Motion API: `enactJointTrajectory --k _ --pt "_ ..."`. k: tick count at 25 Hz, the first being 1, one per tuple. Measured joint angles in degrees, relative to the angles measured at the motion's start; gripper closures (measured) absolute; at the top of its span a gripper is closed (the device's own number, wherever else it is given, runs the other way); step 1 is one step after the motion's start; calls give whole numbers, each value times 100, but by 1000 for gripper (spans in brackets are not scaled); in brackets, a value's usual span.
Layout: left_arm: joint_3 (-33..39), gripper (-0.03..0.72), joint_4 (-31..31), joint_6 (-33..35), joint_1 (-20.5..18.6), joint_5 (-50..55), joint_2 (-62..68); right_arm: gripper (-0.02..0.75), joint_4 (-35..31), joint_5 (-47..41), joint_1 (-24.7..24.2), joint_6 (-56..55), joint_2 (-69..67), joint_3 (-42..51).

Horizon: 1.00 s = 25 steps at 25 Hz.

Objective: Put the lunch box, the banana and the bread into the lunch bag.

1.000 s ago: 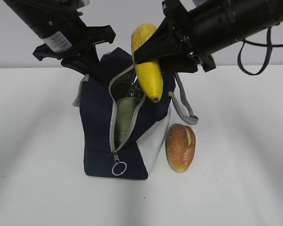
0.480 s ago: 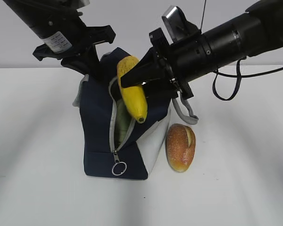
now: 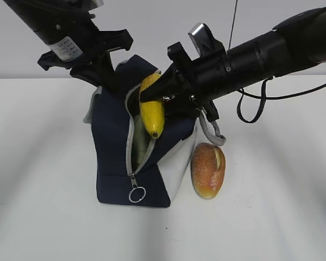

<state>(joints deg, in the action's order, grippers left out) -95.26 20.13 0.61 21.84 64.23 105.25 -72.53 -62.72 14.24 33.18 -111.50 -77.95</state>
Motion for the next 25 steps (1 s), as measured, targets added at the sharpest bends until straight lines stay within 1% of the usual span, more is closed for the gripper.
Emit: enactJointTrajectory --k 4,8,15,17,18,22,23,25 --pt "0 691 0 0 0 5 0 430 -10 453 0 -143 0 0" --pt "0 691 0 0 0 5 0 430 -44 717 0 -263 0 0" --pt "0 691 0 0 0 15 0 416 -132 741 0 -420 -184 -14" --pt "0 691 0 0 0 22 0 393 -177 676 0 -420 -267 -18" --pt "0 691 0 0 0 27 0 368 -190 649 0 -420 -307 -18" --pt "0 691 -2 0 0 41 0 228 -359 587 0 -328 -356 -27" --pt "0 691 -2 0 0 46 0 204 -425 573 0 -299 -364 -27" --pt "0 691 -7 0 0 46 0 186 -532 476 0 -275 -364 -31"
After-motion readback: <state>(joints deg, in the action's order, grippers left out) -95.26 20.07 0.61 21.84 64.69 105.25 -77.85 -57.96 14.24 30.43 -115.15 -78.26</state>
